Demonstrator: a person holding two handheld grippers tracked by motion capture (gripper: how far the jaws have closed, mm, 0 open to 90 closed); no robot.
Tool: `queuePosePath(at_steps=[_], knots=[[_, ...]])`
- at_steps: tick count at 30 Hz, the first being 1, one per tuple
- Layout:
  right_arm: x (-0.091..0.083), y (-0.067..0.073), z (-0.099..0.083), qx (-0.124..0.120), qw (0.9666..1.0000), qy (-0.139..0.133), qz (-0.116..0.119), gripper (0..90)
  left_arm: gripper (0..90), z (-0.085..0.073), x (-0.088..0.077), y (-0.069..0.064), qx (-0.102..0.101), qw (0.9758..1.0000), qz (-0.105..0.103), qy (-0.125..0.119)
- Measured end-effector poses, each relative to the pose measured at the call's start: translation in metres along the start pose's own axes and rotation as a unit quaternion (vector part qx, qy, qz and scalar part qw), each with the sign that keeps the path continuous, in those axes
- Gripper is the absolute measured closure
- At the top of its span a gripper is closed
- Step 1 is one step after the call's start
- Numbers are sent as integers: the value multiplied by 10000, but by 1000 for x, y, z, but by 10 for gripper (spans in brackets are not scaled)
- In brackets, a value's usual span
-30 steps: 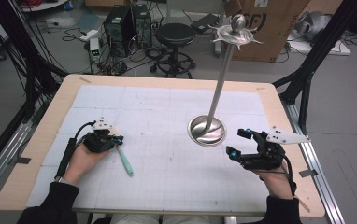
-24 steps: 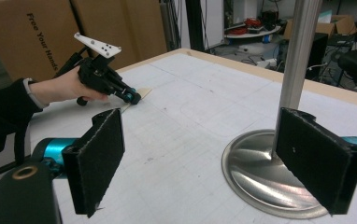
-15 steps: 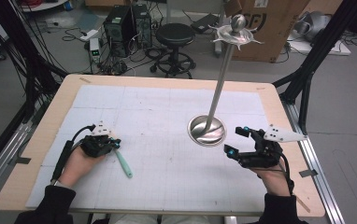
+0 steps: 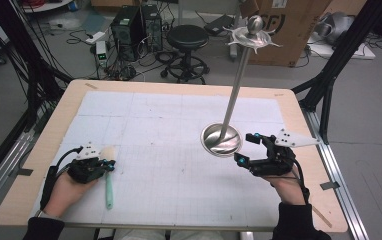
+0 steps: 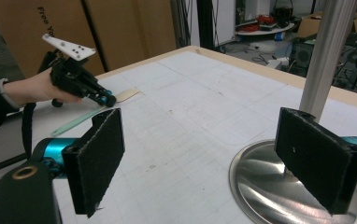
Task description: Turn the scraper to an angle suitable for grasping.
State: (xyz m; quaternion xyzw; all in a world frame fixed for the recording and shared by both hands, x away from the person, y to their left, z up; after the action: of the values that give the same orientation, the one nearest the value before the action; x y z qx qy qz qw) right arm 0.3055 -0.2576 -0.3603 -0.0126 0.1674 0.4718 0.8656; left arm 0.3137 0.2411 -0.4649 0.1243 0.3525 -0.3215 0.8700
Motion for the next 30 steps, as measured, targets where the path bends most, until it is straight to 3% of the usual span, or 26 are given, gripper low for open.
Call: queuePosePath(at_steps=[4,7,8,9,11,12,15,18,21,26,30], knots=[[4,-1,1,0,10000,39,36,150,898,-4,-7,-1,3,10000,76,-51],[5,1,2,-28,10000,30,72,150,898,-4,-24,1,-160,9987,231,-416],[5,1,3,-26,10000,18,73,150,898,-8,-37,0,-180,9981,258,-527],[4,2,4,-39,10000,5,80,150,898,-8,-37,0,-180,9981,258,-527],[4,1,4,-31,10000,-5,84,150,898,-17,-46,-1,-223,9984,159,-490],[4,0,4,-32,10000,-1,73,150,897,-27,-50,-5,-334,9988,39,-355],[6,1,4,-15,10000,33,60,150,897,-37,-51,-12,-410,9989,9,-208],[7,2,4,-36,10000,41,71,150,897,-45,-55,-23,-321,9995,-11,-58],[8,2,4,-45,10000,37,67,150,897,-50,-54,-27,-249,9996,-9,95],[8,2,5,-55,10000,23,53,150,897,-51,-53,-31,-53,9999,70,48],[5,0,2,12,9999,52,-89,150,897,-44,-45,-40,-64,9998,-163,1]])
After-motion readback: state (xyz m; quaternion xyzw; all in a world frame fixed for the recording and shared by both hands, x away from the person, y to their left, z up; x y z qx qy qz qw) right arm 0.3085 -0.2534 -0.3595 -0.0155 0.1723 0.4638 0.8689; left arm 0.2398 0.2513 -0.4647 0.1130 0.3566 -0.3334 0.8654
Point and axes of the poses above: each handheld gripper's, and its own axes: x roughly forward along the jaws, z roughly out of its top, y roughly to its left, the point moved 3 cm from there along x, roughly forward along the jaws, and after that the axes turned 3 degrees about y, right-handed, at the moved point
